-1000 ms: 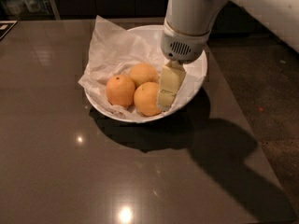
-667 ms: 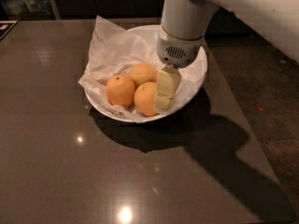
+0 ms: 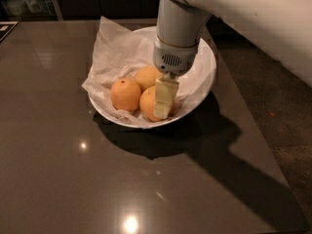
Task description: Pick orange from white bowl
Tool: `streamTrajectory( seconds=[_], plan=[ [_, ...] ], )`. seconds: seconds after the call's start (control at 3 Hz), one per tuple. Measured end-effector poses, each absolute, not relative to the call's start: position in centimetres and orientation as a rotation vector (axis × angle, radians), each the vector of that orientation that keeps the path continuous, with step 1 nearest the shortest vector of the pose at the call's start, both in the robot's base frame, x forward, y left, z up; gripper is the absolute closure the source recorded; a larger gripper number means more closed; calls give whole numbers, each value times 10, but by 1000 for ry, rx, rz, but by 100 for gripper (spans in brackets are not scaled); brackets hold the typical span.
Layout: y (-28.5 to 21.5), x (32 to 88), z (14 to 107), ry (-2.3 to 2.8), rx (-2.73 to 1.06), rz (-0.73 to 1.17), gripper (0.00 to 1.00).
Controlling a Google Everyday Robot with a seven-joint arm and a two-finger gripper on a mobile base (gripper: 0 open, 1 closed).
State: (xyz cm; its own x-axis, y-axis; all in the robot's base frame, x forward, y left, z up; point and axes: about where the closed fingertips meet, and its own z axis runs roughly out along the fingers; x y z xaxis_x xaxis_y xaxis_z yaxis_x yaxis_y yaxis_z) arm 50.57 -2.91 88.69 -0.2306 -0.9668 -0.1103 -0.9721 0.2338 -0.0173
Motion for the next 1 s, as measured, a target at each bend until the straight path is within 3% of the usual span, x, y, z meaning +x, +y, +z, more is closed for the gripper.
streamTrajectory(
  seconds=[1.0],
  plan=[
    [-20, 512, 874, 2397, -1924, 132, 29]
  ],
)
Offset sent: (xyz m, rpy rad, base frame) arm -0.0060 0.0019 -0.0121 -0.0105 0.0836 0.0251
